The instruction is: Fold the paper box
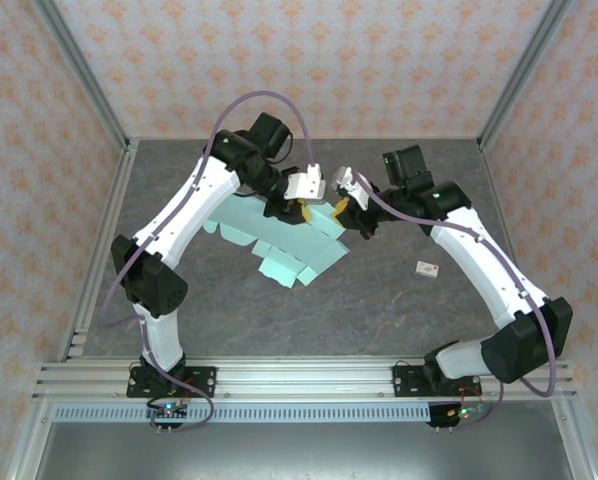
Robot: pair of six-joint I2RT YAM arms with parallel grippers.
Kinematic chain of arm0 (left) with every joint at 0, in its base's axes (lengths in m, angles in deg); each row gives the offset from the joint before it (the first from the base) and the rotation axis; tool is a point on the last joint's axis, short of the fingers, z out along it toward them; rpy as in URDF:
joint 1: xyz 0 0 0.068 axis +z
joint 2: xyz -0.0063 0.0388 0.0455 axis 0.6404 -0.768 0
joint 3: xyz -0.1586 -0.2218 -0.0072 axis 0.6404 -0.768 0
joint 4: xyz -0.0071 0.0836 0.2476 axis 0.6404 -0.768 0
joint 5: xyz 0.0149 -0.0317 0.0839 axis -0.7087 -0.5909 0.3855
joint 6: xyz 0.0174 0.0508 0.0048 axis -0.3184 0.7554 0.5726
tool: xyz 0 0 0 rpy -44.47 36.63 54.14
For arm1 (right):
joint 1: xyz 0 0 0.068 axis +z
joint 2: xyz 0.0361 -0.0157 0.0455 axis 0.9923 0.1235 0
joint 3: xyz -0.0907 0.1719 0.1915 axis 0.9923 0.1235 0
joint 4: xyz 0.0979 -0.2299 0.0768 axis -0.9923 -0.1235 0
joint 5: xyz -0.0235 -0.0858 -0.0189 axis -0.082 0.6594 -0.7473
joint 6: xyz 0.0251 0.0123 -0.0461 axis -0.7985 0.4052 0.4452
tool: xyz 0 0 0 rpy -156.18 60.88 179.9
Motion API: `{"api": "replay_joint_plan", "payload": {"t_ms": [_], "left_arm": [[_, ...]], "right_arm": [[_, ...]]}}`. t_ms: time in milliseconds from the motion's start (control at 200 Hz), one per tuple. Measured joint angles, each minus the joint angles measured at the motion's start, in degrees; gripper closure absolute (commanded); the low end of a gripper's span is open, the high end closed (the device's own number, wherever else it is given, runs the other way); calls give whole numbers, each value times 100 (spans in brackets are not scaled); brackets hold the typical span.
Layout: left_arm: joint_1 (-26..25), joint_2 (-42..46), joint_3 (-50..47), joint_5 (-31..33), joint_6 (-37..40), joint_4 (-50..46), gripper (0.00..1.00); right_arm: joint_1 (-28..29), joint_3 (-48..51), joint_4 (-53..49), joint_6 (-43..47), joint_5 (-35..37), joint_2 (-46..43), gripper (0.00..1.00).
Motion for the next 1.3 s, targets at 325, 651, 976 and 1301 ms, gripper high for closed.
{"api": "replay_joint_plan", "payload": {"t_ms": [325,651,976,1301], "left_arm": [[0,-210,225,-111,-94,-133,98],[157,44,-4,-195,-1482,503,100],[1001,2168,-2065,-452,-4048,2559,100],[1132,2625,-2614,-839,-5322,3401,100]], "right_arm": [[0,70,144,-33,87,-76,88],[-116,479,1102,-1464,765,-741,32],[-647,2116,3263,-3226,809,-2363,19],[-848,2874,5145,-3869,-260,-898,21]]}}
